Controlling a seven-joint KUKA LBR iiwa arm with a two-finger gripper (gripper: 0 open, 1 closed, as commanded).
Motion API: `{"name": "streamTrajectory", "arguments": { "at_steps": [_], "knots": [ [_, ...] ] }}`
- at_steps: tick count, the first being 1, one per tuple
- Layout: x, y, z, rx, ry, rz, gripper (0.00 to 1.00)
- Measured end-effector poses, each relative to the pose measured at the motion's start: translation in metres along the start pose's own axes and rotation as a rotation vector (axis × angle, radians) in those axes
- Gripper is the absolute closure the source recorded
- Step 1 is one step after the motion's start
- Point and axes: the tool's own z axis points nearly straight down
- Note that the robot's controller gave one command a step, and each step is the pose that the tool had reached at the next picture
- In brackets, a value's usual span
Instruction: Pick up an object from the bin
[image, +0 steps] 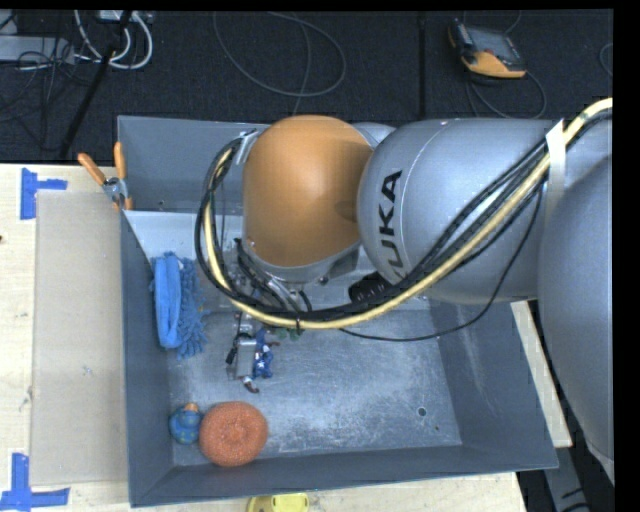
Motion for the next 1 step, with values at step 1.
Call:
{"name": "streamTrajectory", "arguments": {
  "at_steps": [1],
  "knots": [
    [-0.0018,-0.0012,-0.0048,-0.002,-0.008,0.005,0.0]
  ]
}}
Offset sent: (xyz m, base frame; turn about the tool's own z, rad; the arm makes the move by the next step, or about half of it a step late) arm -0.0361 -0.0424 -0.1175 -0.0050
